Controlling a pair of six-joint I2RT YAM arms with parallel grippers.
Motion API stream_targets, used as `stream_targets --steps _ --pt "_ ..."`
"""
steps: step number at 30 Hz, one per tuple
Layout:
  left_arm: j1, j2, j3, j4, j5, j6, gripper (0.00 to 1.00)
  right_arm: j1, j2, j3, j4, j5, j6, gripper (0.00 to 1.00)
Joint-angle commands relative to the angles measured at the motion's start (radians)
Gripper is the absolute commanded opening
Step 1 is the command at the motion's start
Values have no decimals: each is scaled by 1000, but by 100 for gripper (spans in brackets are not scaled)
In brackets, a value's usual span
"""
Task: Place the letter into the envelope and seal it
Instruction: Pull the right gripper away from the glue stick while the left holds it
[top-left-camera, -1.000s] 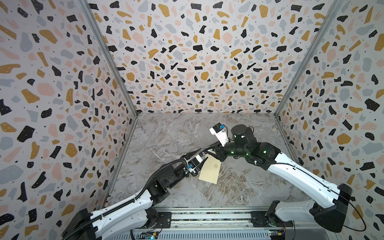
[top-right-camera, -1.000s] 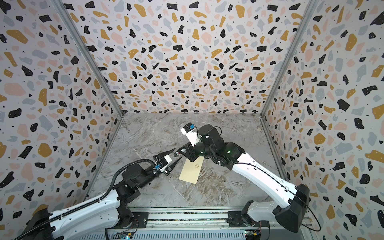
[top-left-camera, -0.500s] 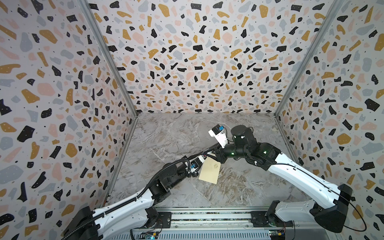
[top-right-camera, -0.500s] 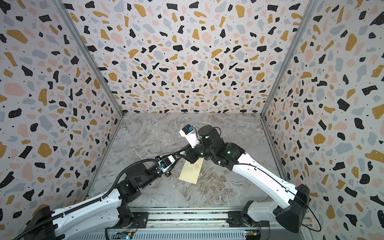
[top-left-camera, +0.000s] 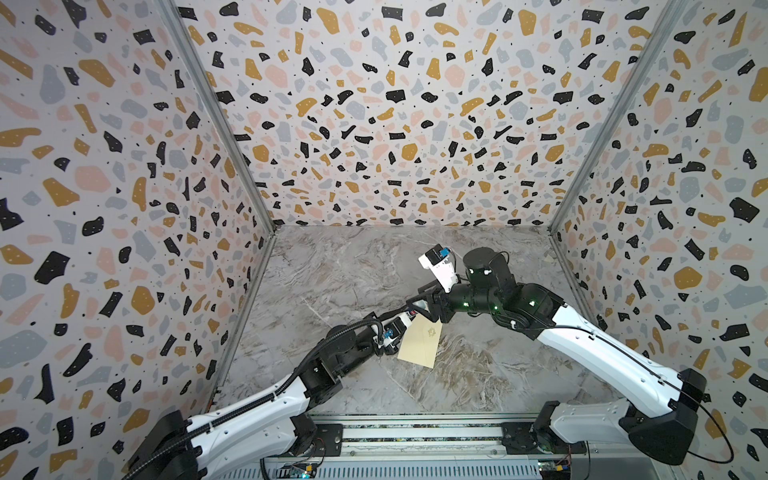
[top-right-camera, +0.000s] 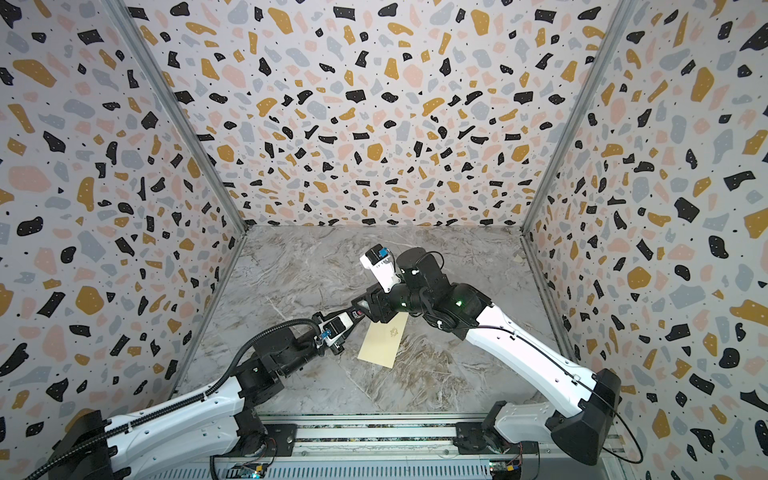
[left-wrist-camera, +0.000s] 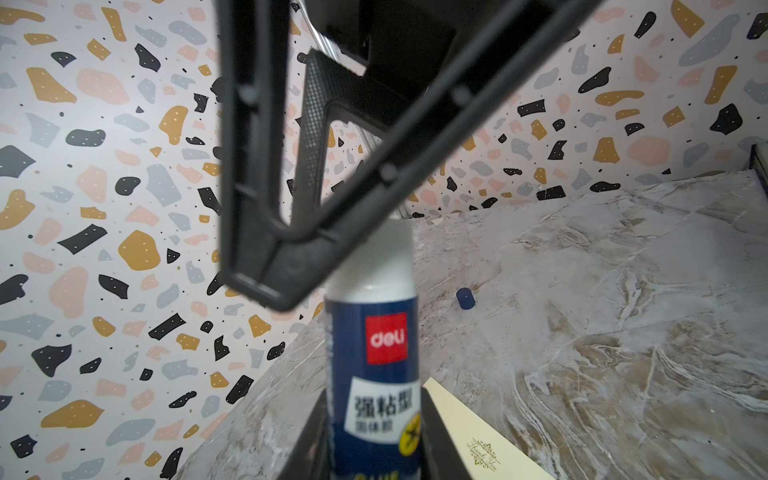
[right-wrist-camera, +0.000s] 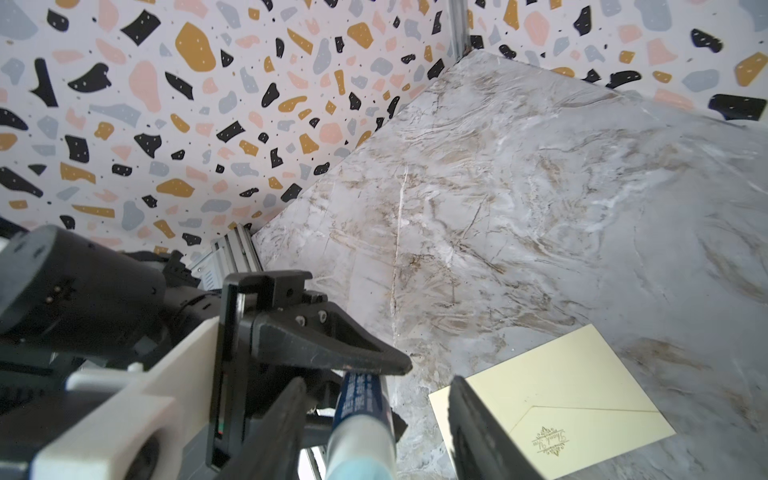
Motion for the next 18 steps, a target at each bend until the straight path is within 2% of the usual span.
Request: stream_targets --steps 1,4,10,13,18 --pt "-4 -20 -7 106 25 -36 0 -27 -69 60 -13 113 -27 66" --pt "-5 -34 -24 138 29 -78 0 -79 -102 62 -36 187 -41 74" --pt "-5 -63 -55 196 25 -150 0 -223 -111 37 -94 278 -53 80" --pt "-5 -76 -54 189 16 -174 0 -307 -98 7 -108 294 -50 84" --pt "-5 -96 -57 202 16 -213 0 -467 -60 -71 -97 277 -31 96"
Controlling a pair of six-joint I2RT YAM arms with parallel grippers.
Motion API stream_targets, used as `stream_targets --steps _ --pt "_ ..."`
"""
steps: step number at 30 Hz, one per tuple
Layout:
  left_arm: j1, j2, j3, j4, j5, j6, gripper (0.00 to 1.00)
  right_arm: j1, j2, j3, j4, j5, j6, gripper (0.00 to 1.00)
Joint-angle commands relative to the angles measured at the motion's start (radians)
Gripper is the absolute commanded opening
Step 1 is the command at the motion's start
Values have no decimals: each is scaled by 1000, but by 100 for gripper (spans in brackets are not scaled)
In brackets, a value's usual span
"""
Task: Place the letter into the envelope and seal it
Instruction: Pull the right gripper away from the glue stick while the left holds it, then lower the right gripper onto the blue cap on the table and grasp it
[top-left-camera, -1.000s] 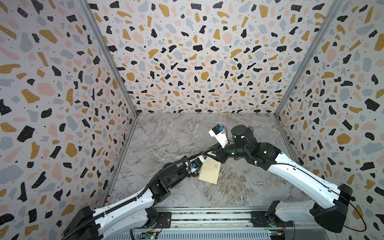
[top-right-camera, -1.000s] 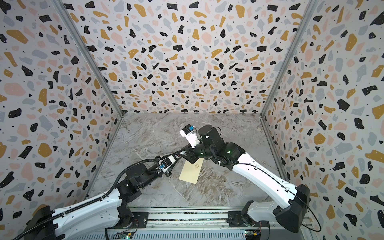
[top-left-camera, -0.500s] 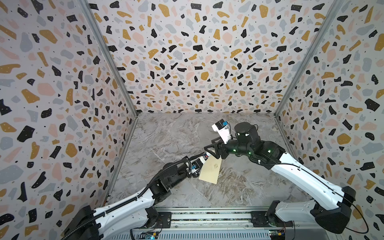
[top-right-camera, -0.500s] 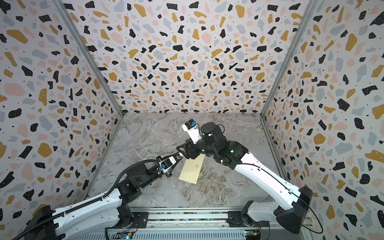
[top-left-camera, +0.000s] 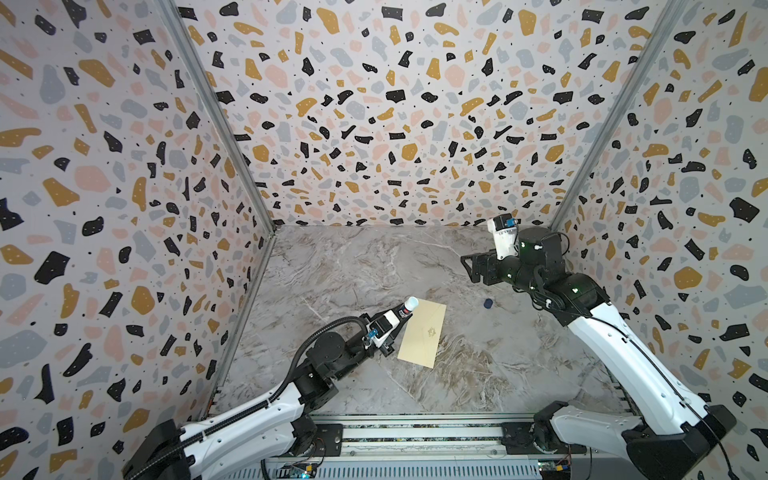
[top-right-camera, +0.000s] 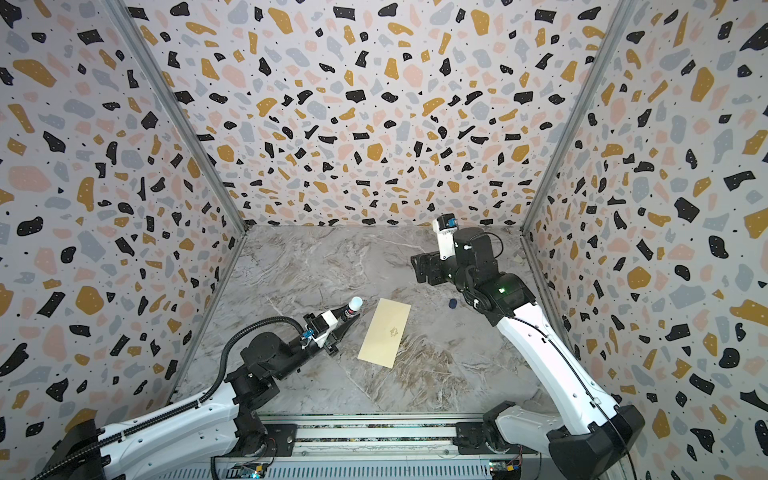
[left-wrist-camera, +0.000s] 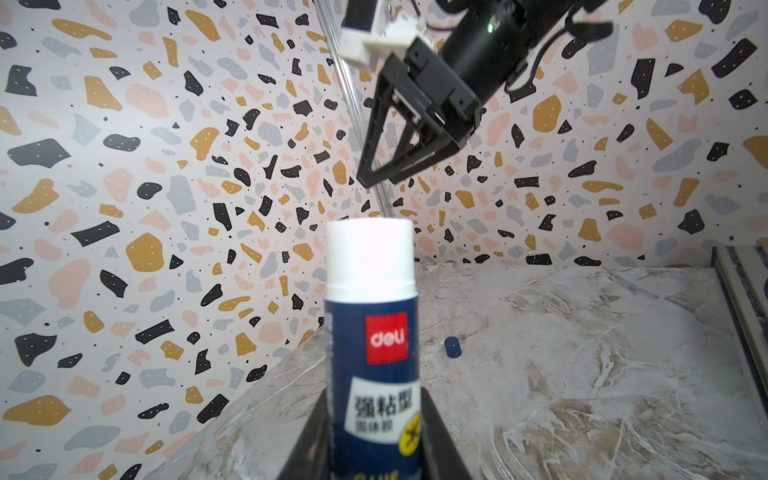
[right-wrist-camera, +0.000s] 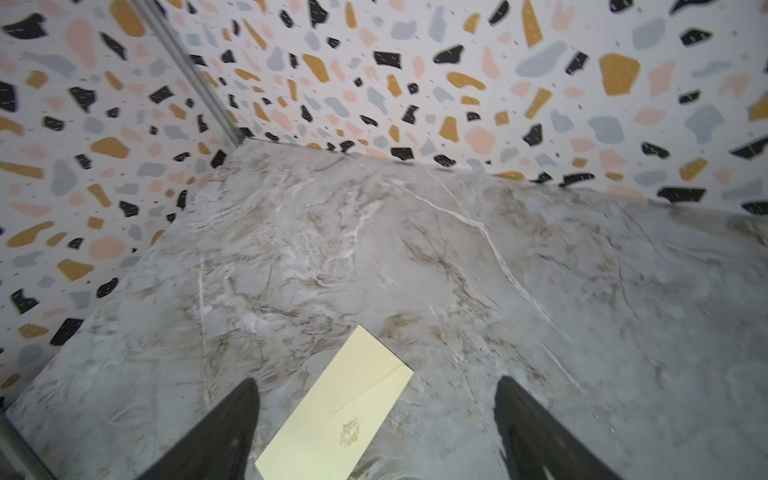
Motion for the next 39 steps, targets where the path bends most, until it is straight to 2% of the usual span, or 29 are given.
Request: stream_targets --steps 1,6,12,18,27,39 --pt "-4 -23 -7 89 1 -46 0 -78 20 -51 -20 13 9 100" --pt "-5 -26 -10 99 0 -60 0 -183 66 -146 39 0 18 99" --pt "-6 -12 -12 113 2 -68 0 -236 161 -208 71 8 13 98" --pt "-4 13 -15 139 12 -79 0 -247 271 -222 81 53 -1 88" --pt "-5 40 -19 164 26 -86 0 -250 405 -218 96 40 -21 77" --pt "-4 44 -22 160 25 -87 0 -250 511 -201 122 44 -35 62"
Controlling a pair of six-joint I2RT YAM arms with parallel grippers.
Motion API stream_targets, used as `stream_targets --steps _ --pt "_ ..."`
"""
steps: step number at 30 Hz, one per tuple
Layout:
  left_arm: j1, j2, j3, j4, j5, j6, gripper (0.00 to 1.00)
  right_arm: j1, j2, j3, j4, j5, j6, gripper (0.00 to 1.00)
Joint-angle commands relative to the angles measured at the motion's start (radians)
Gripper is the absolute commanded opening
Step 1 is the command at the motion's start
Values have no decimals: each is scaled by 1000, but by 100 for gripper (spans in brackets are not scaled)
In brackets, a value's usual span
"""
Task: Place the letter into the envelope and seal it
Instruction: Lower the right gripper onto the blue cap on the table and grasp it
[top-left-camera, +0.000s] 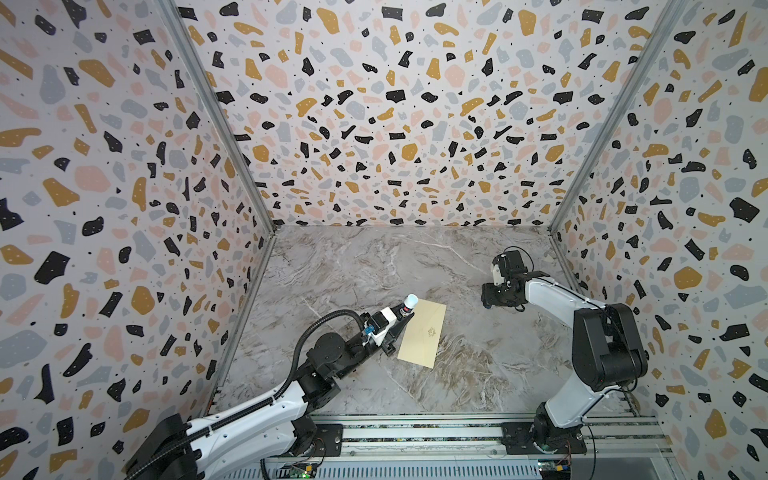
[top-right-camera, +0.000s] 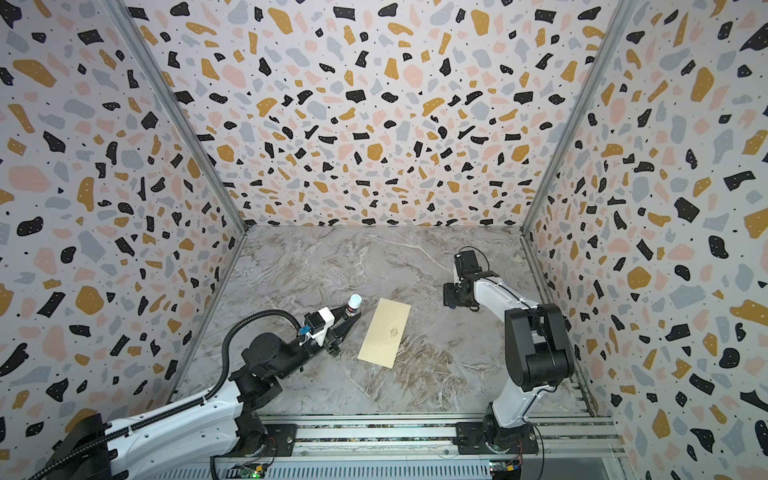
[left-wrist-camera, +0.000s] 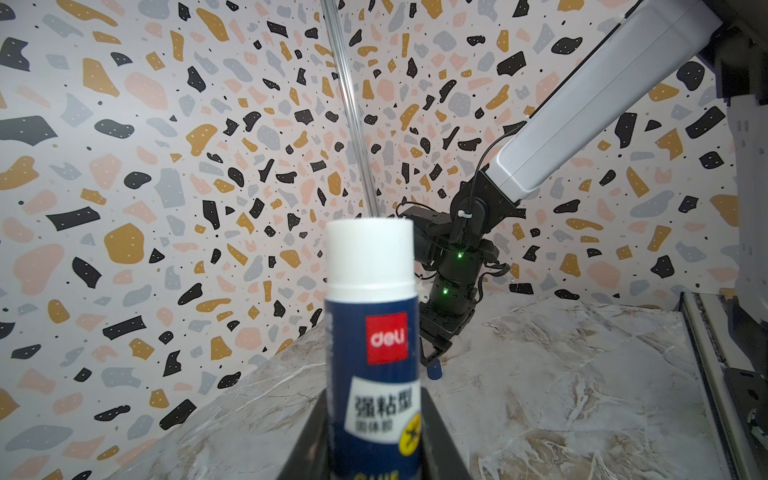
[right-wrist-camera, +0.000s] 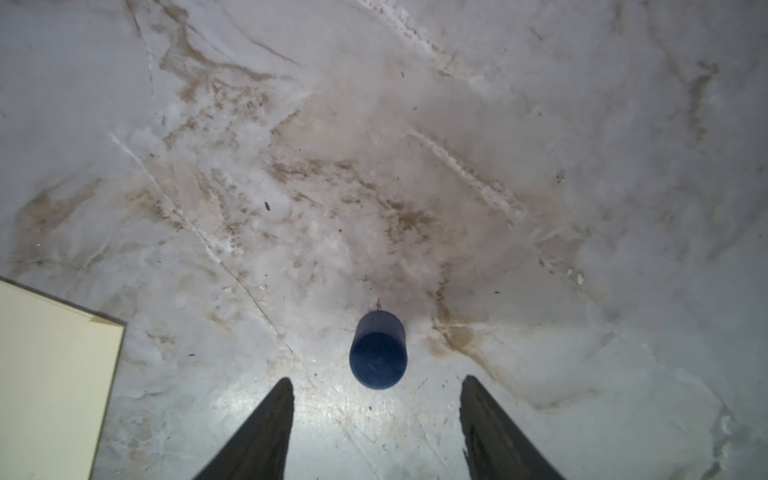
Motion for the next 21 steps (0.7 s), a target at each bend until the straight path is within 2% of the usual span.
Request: stream_targets --steps 1,21 --pt "-5 0 -11 75 4 -6 0 -5 18 24 4 3 -10 61" --pt "-5 4 -8 68 3 -8 0 -2 83 51 14 8 -18 41"
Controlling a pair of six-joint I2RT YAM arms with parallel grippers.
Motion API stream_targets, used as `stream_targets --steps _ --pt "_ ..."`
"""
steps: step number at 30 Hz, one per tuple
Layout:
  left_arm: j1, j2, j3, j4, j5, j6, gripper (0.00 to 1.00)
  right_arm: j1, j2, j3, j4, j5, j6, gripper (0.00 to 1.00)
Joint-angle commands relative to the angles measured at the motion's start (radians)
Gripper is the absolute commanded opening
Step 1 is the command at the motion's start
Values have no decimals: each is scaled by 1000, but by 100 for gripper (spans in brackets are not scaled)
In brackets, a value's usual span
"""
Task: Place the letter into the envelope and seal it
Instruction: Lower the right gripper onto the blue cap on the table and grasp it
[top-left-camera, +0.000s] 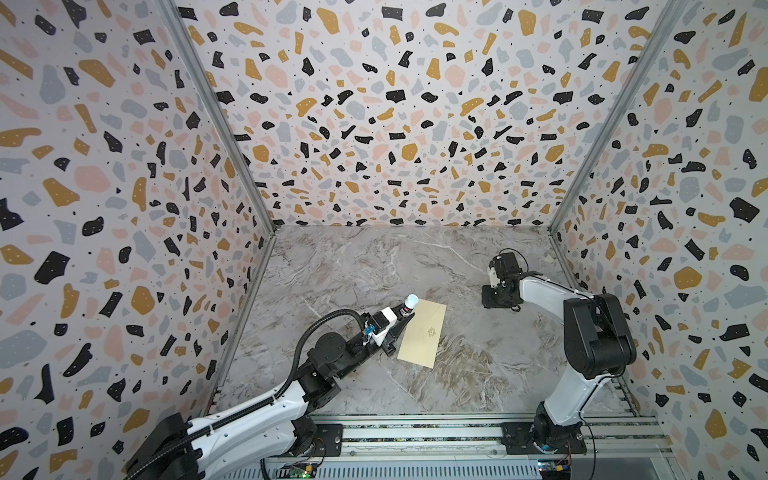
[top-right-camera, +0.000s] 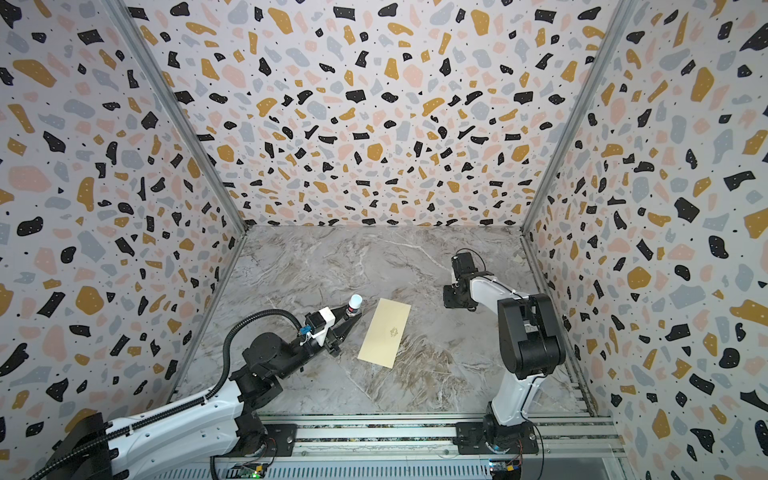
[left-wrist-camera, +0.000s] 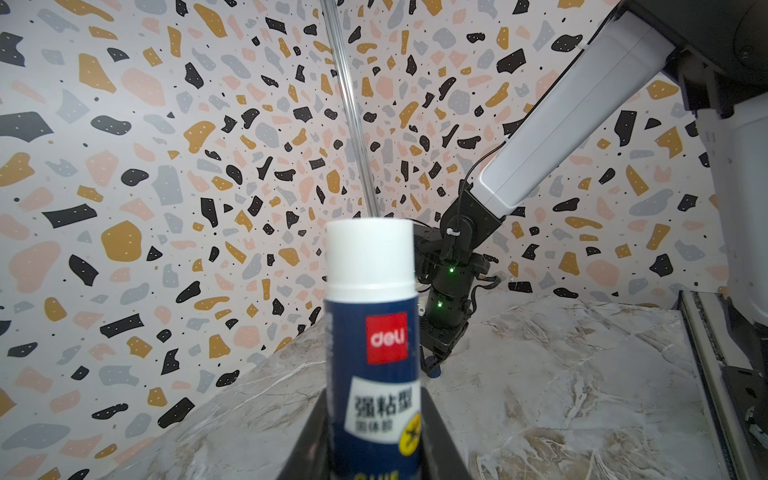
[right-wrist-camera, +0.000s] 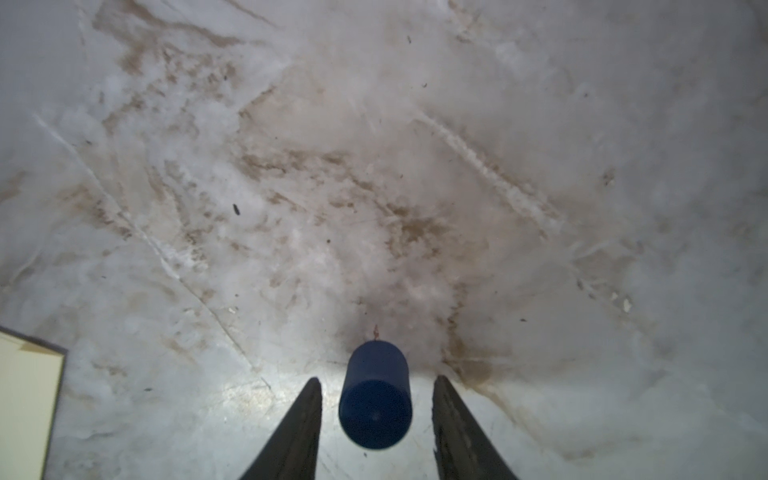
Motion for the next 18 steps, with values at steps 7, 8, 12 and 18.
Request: stream_targets --steps 7,8,12,18 --pt "-4 -1 -8 69 2 -7 0 2 9 41 -15 15 -13 34" --pt "-4 -1 -8 69 2 -6 0 1 11 42 -15 15 -14 33" --pt "-4 0 -8 67 1 -6 0 2 14 41 -15 19 -17 31" --pt "-4 1 -8 69 1 -6 0 2 25 45 -21 26 -22 29"
